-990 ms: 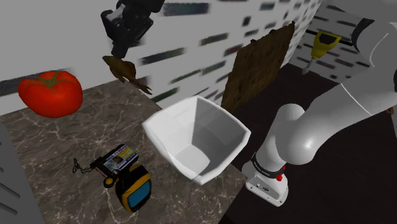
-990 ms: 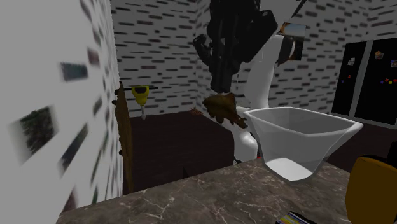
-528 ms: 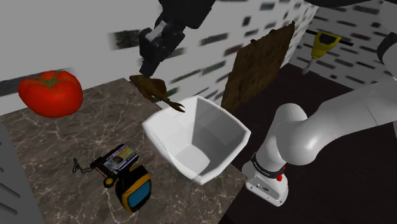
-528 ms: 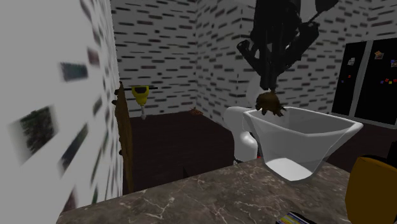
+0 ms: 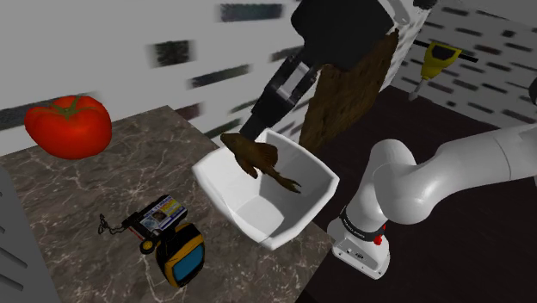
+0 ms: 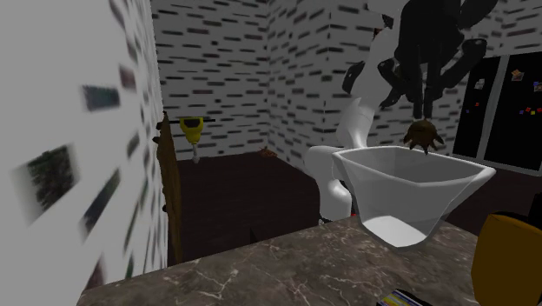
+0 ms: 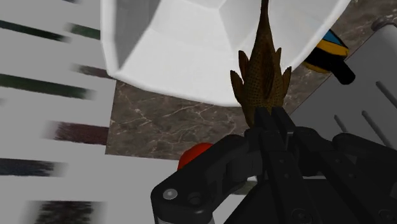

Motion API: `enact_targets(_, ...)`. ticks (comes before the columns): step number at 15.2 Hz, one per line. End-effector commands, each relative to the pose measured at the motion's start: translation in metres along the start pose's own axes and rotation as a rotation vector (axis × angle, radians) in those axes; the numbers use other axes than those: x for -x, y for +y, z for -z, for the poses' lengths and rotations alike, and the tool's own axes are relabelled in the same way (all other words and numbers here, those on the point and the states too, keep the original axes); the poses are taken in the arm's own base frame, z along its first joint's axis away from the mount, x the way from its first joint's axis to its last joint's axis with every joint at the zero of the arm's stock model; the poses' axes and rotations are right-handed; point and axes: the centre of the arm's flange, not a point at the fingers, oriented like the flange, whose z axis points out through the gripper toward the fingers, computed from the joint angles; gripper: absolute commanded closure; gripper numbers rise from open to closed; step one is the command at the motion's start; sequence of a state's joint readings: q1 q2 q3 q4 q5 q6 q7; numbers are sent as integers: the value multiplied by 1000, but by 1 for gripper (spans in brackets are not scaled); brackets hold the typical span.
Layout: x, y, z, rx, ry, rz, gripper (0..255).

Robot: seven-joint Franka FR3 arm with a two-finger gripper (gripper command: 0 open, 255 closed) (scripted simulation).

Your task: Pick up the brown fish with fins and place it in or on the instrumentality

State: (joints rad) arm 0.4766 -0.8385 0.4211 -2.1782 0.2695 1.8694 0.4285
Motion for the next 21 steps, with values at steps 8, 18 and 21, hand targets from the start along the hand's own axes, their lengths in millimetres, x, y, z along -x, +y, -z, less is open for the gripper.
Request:
enact_targets(8, 31, 5, -32, 0, 0, -1, 255)
enact_targets(18, 42, 9, -54, 0, 0, -1, 255)
enact_targets(21, 42, 9, -54, 0, 0, -1, 255)
